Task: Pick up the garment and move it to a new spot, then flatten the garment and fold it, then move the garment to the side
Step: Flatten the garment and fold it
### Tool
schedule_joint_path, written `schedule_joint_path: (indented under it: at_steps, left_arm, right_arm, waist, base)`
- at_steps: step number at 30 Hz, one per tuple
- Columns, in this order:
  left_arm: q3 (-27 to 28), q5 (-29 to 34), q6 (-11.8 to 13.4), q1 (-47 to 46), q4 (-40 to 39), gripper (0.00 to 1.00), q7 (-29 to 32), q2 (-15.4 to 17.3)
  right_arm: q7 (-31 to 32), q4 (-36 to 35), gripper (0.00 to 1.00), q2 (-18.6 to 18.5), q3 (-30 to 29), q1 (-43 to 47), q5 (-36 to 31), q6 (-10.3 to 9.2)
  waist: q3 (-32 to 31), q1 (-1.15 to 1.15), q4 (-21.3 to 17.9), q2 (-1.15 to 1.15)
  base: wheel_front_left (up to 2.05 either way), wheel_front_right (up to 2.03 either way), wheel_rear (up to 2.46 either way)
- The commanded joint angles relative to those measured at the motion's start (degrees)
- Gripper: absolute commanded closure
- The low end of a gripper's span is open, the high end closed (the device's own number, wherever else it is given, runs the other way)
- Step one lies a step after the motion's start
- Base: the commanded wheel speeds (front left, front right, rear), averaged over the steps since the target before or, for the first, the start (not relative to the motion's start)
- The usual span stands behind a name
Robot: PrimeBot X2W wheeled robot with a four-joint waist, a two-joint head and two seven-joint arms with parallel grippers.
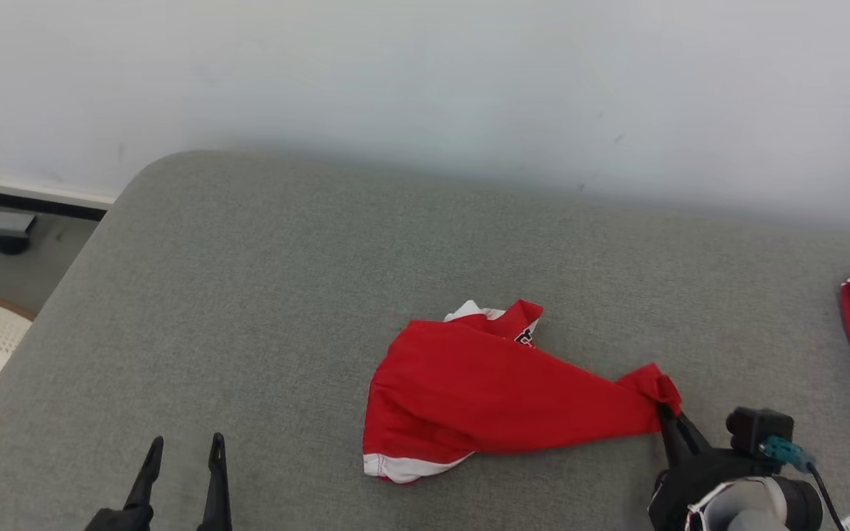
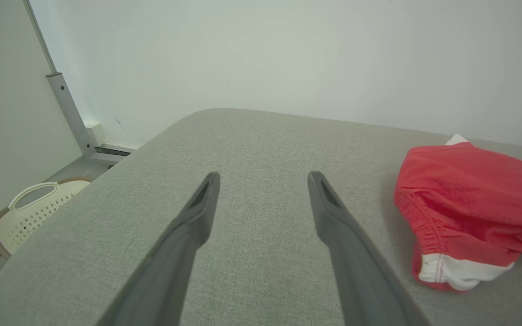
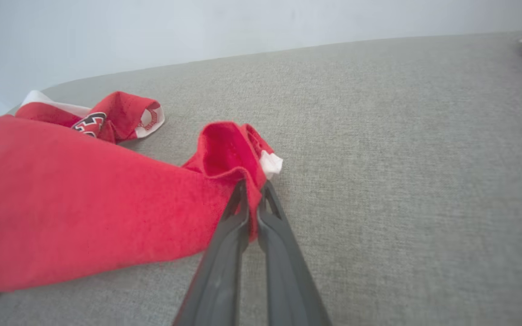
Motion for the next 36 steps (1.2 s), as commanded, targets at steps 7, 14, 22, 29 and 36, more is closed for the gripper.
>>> schedule_joint_path:
  at_steps: [7,14,22,29,36]
  left_arm:
    - [0.58,0.9,-0.66,3.1,0.13,0.0,-0.18,-1.15]
    - [1.23,1.59,-1.36,2.66,0.7,0.0,-0.18,-1.91]
    - [1.91,2.4,-2.45,2.53,1.69,0.0,-0.18,-3.22]
    - [1.28,3.47,-3.86,0.83,2.86,0.0,-0.18,-4.09]
    - [0.39,4.18,-5.38,-1.83,4.72,0.0,-0.18,-5.13]
  right_arm:
    - [0.84,-11.66,1.0,-2.5,-2.42,11.01,1.29,-0.13]
    - [9.59,-27.68,1.0,-1.87,-6.93,20.57,-0.03,-0.12]
    - [18.7,-38.85,1.0,0.04,-10.19,20.28,-4.61,-0.12]
    - [18.85,-29.83,1.0,1.87,-9.82,9.53,-8.58,-0.13]
    - [14.45,-11.86,1.0,3.07,-10.44,-3.39,-9.54,-0.12]
  waist:
    - [-3.17,0.0,-4.87,0.0]
    - [-3.28,0.0,-5.75,0.0]
    - [-3.06,0.0,-5.22,0.0]
    - [-2.21,0.0,-2.5,0.0]
    - [-0.49,0.0,0.69,0.0]
  base:
    - [0.0,0.0,0.0]
    - [0.0,0.0,0.0]
    - [0.0,0.0,0.0]
    - [0.0,0.0,0.0]
    - [0.0,0.0,0.0]
